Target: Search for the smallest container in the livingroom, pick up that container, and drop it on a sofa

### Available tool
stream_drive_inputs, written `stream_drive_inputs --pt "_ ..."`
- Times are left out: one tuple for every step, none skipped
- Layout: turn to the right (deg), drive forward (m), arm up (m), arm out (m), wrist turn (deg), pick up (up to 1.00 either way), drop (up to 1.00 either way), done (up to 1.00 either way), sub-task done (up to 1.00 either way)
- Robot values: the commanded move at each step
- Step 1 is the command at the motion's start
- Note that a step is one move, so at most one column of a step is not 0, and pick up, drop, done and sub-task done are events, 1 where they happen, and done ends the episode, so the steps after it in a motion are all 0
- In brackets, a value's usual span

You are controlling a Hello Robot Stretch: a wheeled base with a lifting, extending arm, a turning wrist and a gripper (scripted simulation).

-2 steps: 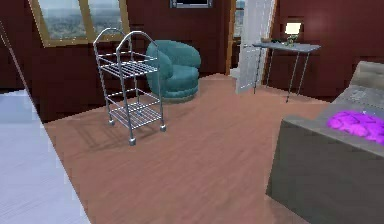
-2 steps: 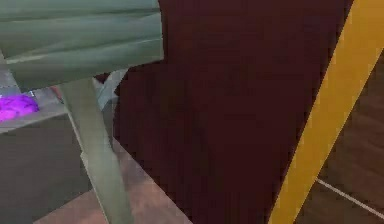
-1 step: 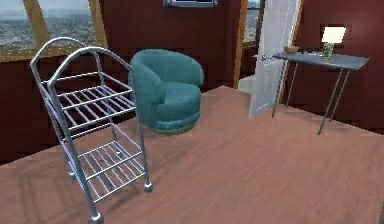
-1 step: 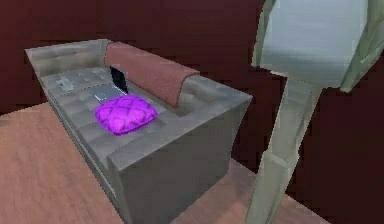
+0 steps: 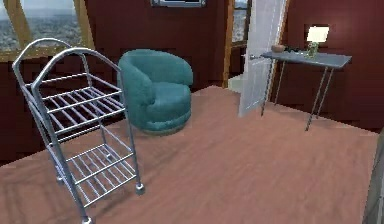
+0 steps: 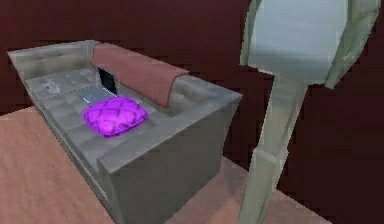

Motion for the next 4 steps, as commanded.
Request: stream_drive_inputs --pt "0.0 0.40 0.00 0.00 0.0 0.00 0.00 0.00 0.00" --pt "39.0 0.00 0.00 0.00 0.0 0.00 0.00 0.00 0.00" --pt "3.0 0.00 0.00 0.00 0.0 0.00 0.00 0.00 0.00" --pt "0.0 1.00 0.00 0.00 0.0 0.00 0.00 0.00 0.00"
